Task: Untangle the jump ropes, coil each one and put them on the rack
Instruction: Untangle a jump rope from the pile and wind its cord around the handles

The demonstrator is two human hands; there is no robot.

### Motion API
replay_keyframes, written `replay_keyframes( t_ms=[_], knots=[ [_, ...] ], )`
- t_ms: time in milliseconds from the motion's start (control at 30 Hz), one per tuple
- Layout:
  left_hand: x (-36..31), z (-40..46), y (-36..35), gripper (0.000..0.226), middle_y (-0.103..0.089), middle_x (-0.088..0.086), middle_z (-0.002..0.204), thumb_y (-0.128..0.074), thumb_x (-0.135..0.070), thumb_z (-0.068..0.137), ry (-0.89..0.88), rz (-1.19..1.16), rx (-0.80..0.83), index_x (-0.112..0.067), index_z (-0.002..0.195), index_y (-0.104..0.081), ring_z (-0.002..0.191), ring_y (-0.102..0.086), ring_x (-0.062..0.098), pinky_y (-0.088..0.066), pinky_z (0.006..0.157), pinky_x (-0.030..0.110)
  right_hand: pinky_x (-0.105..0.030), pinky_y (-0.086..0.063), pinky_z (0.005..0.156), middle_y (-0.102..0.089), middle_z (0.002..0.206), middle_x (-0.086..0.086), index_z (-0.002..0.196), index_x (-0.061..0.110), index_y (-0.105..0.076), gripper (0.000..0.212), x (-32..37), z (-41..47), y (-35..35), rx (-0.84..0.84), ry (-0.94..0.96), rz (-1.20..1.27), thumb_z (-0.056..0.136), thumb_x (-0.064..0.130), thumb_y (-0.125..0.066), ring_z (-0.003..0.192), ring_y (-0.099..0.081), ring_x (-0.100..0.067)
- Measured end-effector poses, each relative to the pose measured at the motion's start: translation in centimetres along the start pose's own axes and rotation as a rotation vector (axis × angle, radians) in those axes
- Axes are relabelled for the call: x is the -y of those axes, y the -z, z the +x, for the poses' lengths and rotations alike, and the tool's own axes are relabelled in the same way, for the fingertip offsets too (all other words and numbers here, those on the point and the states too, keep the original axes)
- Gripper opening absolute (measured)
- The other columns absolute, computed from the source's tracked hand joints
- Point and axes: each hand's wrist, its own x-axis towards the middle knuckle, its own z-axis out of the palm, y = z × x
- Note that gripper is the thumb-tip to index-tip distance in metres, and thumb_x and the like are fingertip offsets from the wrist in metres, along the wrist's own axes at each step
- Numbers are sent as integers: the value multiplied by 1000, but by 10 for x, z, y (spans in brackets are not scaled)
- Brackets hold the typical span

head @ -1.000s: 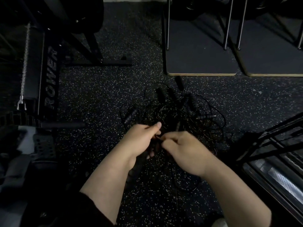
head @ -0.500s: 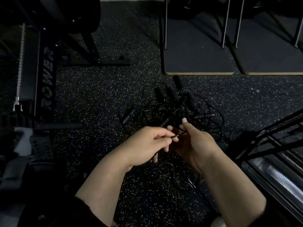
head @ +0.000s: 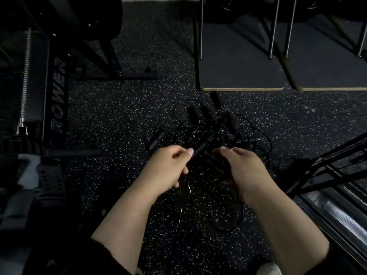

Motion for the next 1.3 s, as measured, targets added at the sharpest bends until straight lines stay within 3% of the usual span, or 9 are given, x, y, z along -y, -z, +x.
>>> replay_keyframes(
  t_ms=[133, 267, 333, 433, 500, 733, 933, 1133, 1300],
  knots=[
    [-3, -3, -2, 37, -71, -3, 74, -46, -62, 100, 33, -70, 11, -33, 102, -69, 49, -59, 11, -50, 57, 27, -22, -37, 43, -62, 68, -1, 102, 18, -69, 21, -3, -8, -15, 276, 285, -573, 108, 27, -51, 45, -46, -5],
    [-2, -4, -6, 40, -65, -6, 61, -52, -62, 98, 62, -33, 33, -28, 100, -74, 47, -57, 6, -47, 51, 22, -33, -46, 81, -71, 113, -15, 122, 6, -67, 24, -29, -3, -27, 455, 476, -1041, 101, 9, -56, 94, -66, -27],
    [-1, -1, -7, 28, -74, 0, 81, -53, -52, 102, 55, -27, 20, -32, 101, -73, 49, -59, 6, -49, 51, 23, -32, -42, 80, -71, 116, -18, 121, 2, -69, 26, -39, -1, -29, 436, 488, -1129, 101, 13, -56, 92, -60, -24],
    [3, 3, -8, 28, -70, 5, 89, -45, -43, 107, 36, -16, -5, -32, 99, -69, 52, -60, 11, -51, 57, 32, -20, -43, 68, -74, 110, -9, 124, 19, -69, 27, -26, -7, -30, 415, 455, -897, 102, 13, -55, 83, -61, -15],
    [6, 4, -8, 32, -64, 1, 83, -41, -43, 108, 25, 8, 0, -32, 96, -68, 53, -60, 13, -51, 59, 34, -33, -51, 60, -75, 93, -4, 117, 28, -70, 29, -16, -7, -28, 424, 341, -674, 102, 12, -50, 70, -64, -21],
    [9, 4, -6, 34, -58, -4, 73, -37, -43, 109, -42, 12, 20, -30, 96, -66, 53, -58, 13, -50, 57, 31, -50, -60, 89, -79, 91, 2, 105, 30, -73, 22, -13, 3, -21, 170, 142, -189, 107, 34, -51, 90, -76, -20],
    [-6, 0, 2, 33, -65, -2, 73, -35, -43, 109, -176, -92, -257, -32, 98, -65, 54, -60, 13, -54, 58, 39, -52, -59, 94, -80, 97, 0, 108, 20, -72, 24, 2, 9, -2, 88, 126, 92, 106, 35, -54, 99, -75, -25],
    [-16, -4, 3, 31, -69, -2, 76, -36, -38, 109, -305, -200, -384, -34, 100, -65, 67, -62, 3, -52, 57, 18, -42, -60, 93, -79, 106, 5, 122, 25, -67, 21, 7, 4, 12, 231, 183, -56, 107, 30, -53, 97, -76, -15],
    [-22, -9, 6, 33, -69, 3, 72, -33, -31, 112, -388, -311, -459, -32, 99, -63, 63, -62, 19, -54, 59, 33, -27, -50, 63, -67, 128, -4, 137, 20, -58, 36, -8, 13, 4, 444, 57, -285, 105, 3, -52, 86, -69, -18]
  ],
)
